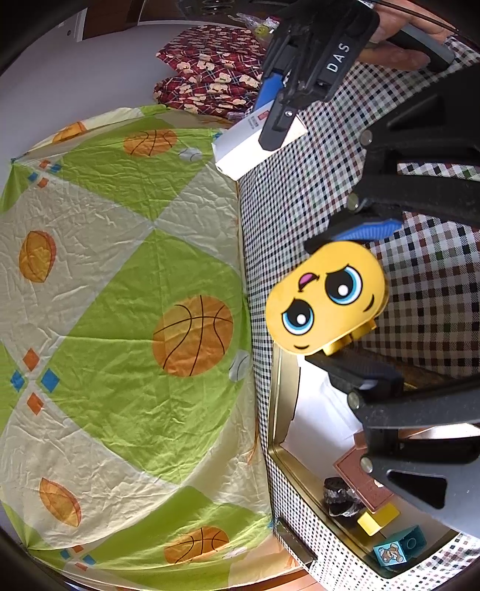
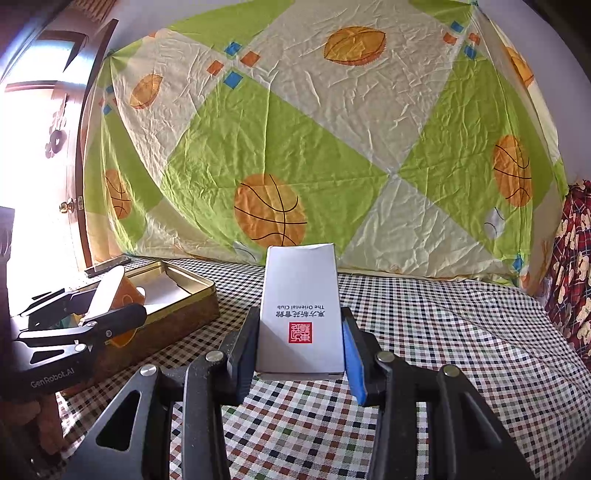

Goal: Organize rigid objects
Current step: 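Lift and carry the yellow block and white box toward the gold tin with both grippers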

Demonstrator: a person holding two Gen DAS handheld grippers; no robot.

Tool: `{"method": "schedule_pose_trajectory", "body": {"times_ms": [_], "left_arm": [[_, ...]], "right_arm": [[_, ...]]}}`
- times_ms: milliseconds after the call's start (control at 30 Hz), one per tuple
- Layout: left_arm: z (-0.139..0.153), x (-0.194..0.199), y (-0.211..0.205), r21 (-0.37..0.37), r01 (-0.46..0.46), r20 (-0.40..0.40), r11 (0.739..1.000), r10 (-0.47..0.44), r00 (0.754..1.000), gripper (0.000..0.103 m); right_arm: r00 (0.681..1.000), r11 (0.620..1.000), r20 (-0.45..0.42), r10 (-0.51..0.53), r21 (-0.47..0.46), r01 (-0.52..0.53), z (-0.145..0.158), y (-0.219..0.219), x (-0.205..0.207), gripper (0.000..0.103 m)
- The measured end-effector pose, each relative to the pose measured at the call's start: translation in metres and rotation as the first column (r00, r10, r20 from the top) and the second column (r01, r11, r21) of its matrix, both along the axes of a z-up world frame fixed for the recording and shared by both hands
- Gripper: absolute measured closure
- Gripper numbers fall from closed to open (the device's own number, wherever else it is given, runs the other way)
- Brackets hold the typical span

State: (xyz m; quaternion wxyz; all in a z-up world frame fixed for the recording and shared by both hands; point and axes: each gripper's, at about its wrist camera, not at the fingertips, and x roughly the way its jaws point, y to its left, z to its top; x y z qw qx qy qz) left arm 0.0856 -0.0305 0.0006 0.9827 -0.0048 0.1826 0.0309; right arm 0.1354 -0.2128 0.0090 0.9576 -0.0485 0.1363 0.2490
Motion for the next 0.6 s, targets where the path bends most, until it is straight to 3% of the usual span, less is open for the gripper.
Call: {"method": "schedule_pose_trajectory", "body": {"times_ms": [600], "left_arm": [[0.003, -0.018, 0.016, -0.013, -0.026, 0.047, 1.000, 0.026, 0.999, 0.051]], "right_arm": [[0.999, 0.999, 0.009, 0.037, 0.012, -0.037, 0.000, 0.019, -0.014, 0.060]]}}
